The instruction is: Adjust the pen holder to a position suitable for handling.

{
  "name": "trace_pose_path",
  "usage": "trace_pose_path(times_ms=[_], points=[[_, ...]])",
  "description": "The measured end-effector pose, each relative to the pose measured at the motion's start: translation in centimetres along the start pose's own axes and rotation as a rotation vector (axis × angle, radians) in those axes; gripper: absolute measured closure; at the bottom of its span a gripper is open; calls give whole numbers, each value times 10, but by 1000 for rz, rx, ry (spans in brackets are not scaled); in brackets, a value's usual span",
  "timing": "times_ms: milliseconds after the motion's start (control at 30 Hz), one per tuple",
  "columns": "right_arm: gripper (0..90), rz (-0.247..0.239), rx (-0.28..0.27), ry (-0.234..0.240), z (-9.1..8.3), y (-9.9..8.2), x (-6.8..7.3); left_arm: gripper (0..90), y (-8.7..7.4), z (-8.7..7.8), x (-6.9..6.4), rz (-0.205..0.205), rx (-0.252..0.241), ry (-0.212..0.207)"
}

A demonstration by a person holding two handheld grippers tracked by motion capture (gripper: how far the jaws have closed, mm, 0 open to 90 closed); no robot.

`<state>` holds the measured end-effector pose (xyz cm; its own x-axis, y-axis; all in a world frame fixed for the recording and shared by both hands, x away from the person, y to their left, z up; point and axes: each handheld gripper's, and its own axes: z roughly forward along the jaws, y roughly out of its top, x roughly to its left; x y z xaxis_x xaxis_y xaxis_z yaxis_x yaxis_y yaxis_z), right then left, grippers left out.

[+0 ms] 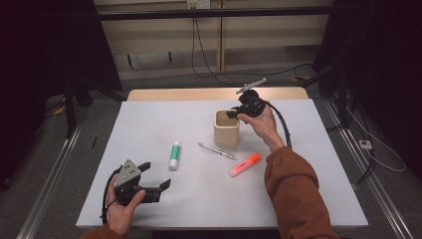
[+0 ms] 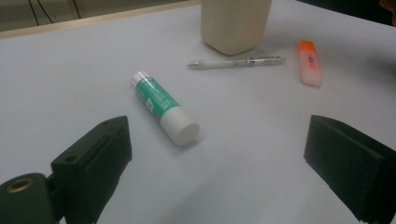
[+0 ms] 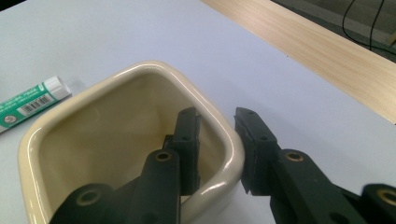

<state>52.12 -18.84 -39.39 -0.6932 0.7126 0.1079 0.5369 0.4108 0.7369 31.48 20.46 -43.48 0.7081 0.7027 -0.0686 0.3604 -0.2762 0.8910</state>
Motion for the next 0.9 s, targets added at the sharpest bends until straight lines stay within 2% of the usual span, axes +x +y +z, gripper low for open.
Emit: trace_pose_path(times_ms=[100, 267, 333, 533, 633, 700, 767, 900], points=[[713, 13, -16, 5, -2, -4, -1, 74, 0, 1, 0, 3, 5, -1], [721, -41, -24, 14, 0, -4, -2, 74, 0, 1, -1, 5, 4, -5], [720, -27, -24, 18, 0, -5, -3, 74, 0, 1, 0, 5, 7, -4], [719, -37, -27, 20, 0, -5, -3, 75, 0, 2, 0, -1, 10, -6], [701, -13, -37, 20, -1, -6, -2, 75, -1, 2, 1, -2, 11, -4], [655, -7, -49, 18, -3, -6, -1, 74, -1, 2, 1, -1, 11, -3], [550, -1, -74, 21, -8, -6, 1, 75, -1, 2, 1, 4, 14, -1], [409, 8, -112, 3, -19, -7, 5, 75, 0, 2, 1, 8, 18, 4]])
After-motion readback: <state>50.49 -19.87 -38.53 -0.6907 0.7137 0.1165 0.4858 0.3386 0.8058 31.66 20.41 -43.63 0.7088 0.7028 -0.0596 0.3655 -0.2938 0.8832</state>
